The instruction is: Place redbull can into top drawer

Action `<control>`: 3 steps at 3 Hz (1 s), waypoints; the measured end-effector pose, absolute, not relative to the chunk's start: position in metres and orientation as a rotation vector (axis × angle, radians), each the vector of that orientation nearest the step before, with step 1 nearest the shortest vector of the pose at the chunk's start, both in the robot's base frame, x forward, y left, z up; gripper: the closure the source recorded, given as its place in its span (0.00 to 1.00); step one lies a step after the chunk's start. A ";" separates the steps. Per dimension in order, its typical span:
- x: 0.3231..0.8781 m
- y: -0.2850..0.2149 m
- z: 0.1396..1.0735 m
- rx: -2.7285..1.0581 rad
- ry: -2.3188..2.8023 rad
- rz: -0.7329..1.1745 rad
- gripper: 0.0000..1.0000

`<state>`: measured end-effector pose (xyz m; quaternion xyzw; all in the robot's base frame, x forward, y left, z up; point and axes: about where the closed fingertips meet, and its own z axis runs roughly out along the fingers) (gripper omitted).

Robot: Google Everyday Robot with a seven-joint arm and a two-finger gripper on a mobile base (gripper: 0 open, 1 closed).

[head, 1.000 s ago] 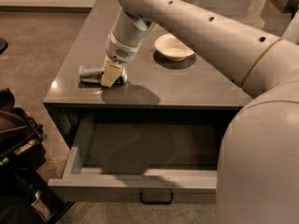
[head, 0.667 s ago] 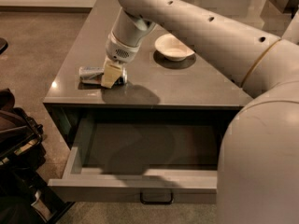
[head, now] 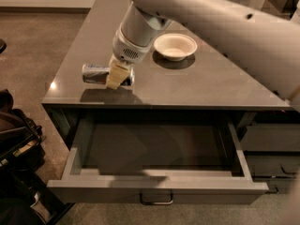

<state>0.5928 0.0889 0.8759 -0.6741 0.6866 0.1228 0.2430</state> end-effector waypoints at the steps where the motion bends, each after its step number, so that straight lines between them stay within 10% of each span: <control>1: 0.542 0.065 0.907 -1.722 1.922 0.238 1.00; 3: 0.436 0.017 0.936 -1.409 1.913 0.118 1.00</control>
Offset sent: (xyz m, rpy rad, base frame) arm -0.2024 -0.0898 0.0492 0.1243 -0.2275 -0.4070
